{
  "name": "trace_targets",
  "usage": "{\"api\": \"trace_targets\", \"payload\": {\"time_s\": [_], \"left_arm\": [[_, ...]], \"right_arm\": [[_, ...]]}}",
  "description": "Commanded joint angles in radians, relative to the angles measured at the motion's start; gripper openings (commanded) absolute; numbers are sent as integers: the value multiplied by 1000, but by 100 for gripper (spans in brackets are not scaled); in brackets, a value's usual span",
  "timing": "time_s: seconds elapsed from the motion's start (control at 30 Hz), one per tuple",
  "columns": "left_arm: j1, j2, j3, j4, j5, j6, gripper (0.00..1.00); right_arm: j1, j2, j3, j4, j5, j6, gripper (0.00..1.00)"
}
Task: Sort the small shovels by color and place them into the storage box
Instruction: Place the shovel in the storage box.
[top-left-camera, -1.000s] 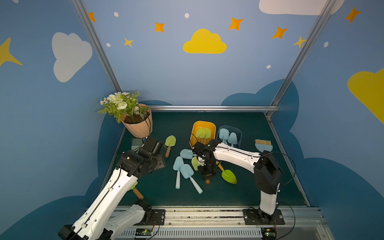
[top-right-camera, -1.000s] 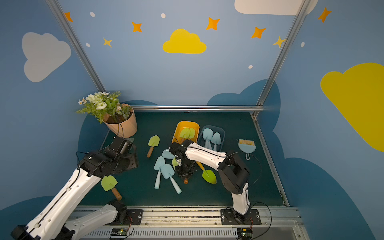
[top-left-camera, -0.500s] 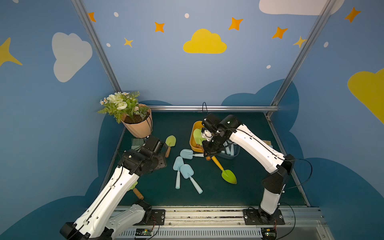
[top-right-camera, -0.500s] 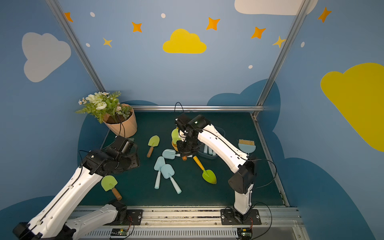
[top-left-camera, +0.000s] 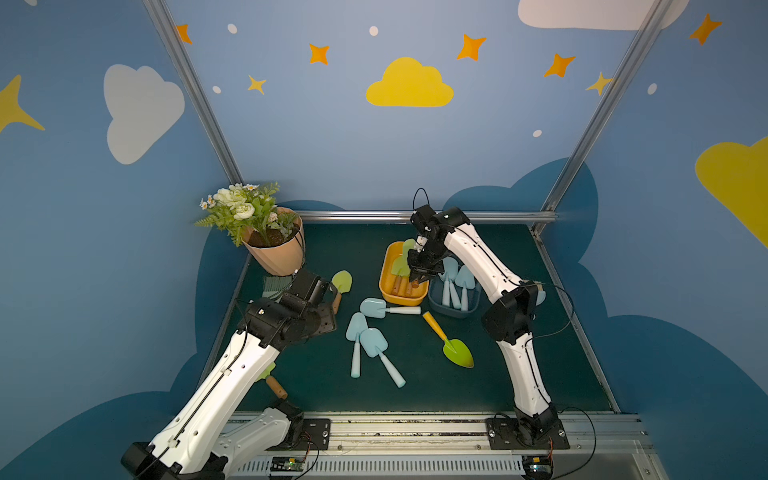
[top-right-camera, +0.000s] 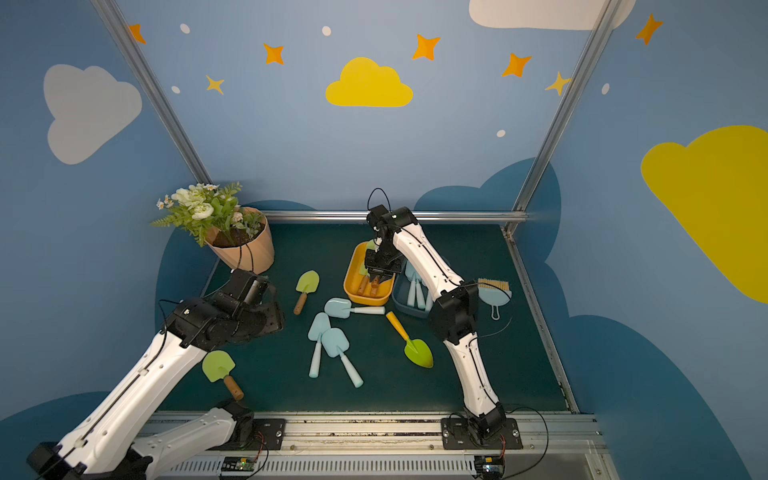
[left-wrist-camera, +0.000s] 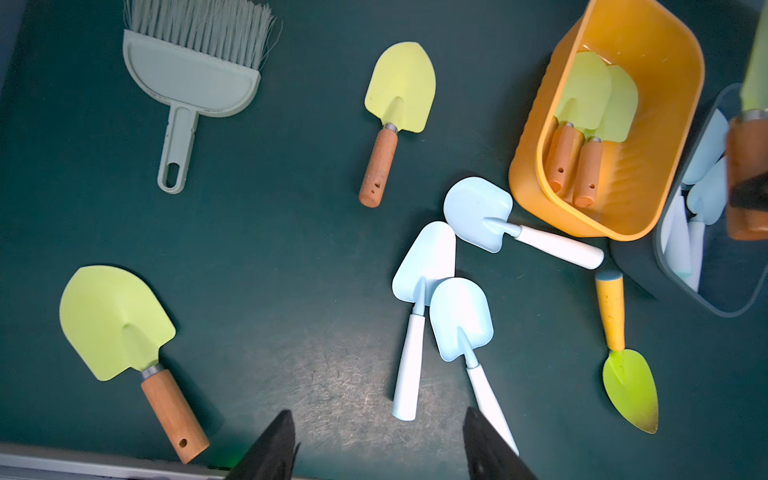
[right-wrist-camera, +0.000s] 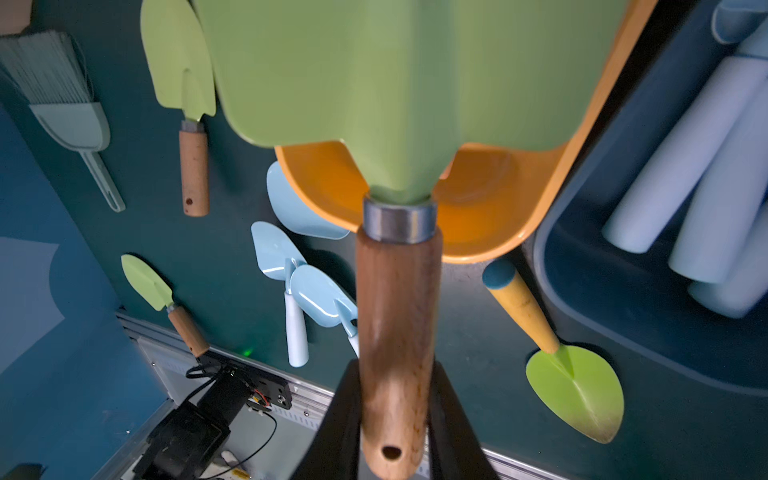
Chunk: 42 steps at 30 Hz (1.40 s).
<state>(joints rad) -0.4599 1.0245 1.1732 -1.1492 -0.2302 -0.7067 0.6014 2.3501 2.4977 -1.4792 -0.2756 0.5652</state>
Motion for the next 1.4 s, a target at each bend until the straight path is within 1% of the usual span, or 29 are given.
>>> {"api": "trace_targets", "payload": {"time_s": [0.0,0.3,0.5,0.7,0.87,1.37], "left_arm": [[4,-3,-20,26,33,15,58],[4,-15,-67,54,52,12,58],[4,-25,-88,63,62,11,58],[4,-25,-91,63,60,21,58],[4,-17,-91,62,57,29,58],[4,-38,-112,52,61,21,58]], "right_arm": [[-14,37,62,-3,-36,46,5],[-26,113,65,85,-60,49,5],[-26,147,76,120,-23,32,7],[-28,210,120,125,-35,37,7],[-25,244,127,129,-31,44,8],[-27,281,128,137,-17,51,12]]}}
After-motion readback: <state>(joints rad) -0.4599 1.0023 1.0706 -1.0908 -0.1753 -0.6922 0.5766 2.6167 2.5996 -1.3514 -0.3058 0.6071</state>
